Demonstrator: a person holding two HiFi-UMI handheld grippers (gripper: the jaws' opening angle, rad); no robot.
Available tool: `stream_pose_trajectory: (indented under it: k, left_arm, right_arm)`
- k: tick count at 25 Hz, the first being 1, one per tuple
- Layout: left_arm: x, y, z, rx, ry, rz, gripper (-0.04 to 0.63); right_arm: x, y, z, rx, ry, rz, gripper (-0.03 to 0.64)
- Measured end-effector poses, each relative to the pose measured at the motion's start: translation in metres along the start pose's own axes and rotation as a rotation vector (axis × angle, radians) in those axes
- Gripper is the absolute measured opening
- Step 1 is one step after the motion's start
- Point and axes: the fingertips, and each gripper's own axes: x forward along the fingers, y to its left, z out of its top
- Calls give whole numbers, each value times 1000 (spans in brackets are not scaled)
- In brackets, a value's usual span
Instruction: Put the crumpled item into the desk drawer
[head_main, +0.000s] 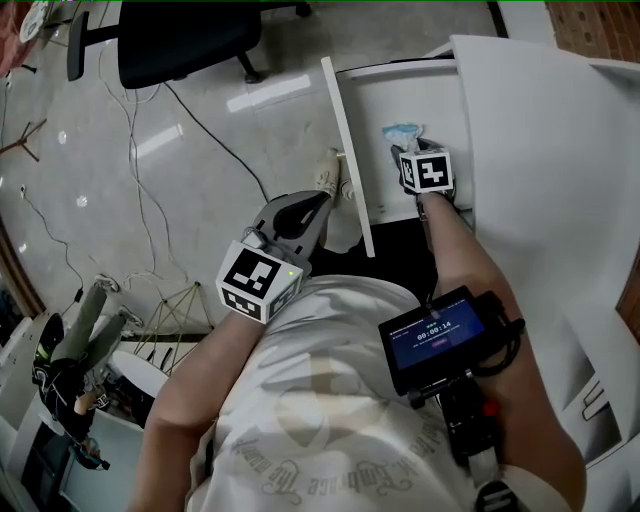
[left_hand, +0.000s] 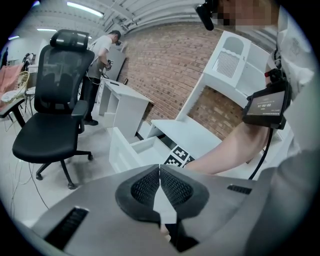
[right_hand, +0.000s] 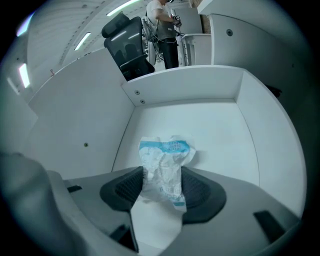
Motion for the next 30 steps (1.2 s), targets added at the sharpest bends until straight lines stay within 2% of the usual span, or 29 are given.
stream_pose_trajectory:
  k: [5,8,11,16,26,30]
  left_arm:
    - [-2,-1,-3,-4,-2,11,25]
    - [-2,-4,-3,24,4,7,25]
    - [-2,-10,-3,56,11,-7,25]
    - [-3,-12,2,66,8,-13,25]
    - [-5,-25,11,118,-3,-58,25]
    - [-5,-29,18,135,-9,-79,25]
  right_arm:
    - [2,-1,-2,-22,-1,-14,247]
    - [1,1,0,-51,-7,-20,283]
    - [-2,3,1,-57,-19,-16,288]
    - [-9,1,4,-49,-40,-24,288]
    - [-41,8,14,-10,-148,-26,284]
    - [-53,8,15,2,-178,-37,240]
